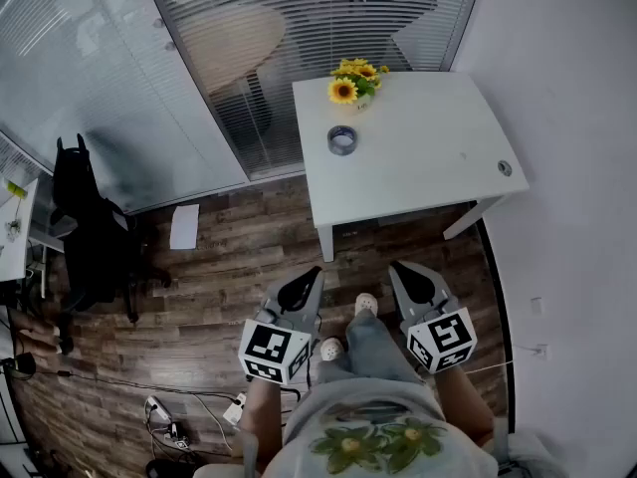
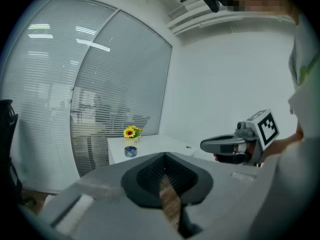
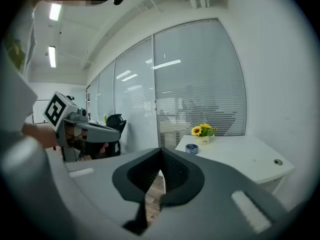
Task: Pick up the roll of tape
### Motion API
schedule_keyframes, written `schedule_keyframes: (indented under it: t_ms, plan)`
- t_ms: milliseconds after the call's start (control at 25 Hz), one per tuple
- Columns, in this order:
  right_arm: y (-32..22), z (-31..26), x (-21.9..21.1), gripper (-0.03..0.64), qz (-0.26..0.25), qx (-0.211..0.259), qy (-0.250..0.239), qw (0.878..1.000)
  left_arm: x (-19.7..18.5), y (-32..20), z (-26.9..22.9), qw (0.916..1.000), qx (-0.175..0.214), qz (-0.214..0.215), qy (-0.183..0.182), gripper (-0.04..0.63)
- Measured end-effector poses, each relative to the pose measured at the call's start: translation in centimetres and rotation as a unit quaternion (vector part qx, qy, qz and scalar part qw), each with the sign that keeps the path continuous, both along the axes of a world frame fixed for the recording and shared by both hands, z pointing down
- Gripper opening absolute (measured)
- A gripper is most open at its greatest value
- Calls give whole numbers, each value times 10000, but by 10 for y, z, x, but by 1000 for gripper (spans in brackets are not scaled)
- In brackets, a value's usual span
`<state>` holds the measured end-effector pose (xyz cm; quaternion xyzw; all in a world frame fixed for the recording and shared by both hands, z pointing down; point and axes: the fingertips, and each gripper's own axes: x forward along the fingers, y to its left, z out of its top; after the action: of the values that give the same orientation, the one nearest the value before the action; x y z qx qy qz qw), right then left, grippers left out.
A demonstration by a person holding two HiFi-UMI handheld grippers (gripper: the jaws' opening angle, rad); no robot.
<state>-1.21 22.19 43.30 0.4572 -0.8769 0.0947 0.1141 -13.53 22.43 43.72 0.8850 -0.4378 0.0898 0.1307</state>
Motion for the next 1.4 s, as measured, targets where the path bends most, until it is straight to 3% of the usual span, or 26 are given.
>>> schedule_keyframes:
  t_ms: [480, 520, 640, 760, 800, 1080, 1400]
  plan:
    - [-64, -1, 29, -1, -119, -11, -129, 9998, 22, -73, -27, 9989, 395, -164, -177, 8]
    - [-72, -1, 32, -2, -130, -3, -152, 9998, 26, -81, -29, 9989, 414, -116, -192, 54]
    - [-92, -1, 42, 0, -186, 4, -204, 9996, 37, -104, -36, 9983, 526, -97, -235, 79]
    - [-112, 2, 53, 0, -271, -24, -233, 9994, 51, -125, -41, 9972, 642, -87, -362, 212]
    - [-119, 3, 57, -2, -299, -25, -245, 9992, 55, -131, -42, 9969, 667, -73, -420, 230]
    - [-161, -7, 71, 0, -450, 153, -462, 9978, 65, -168, -38, 9945, 729, -227, -723, 252]
    - [-183, -3, 73, 0, -561, 143, -504, 9970, 69, -180, -33, 9943, 594, -313, -832, 252]
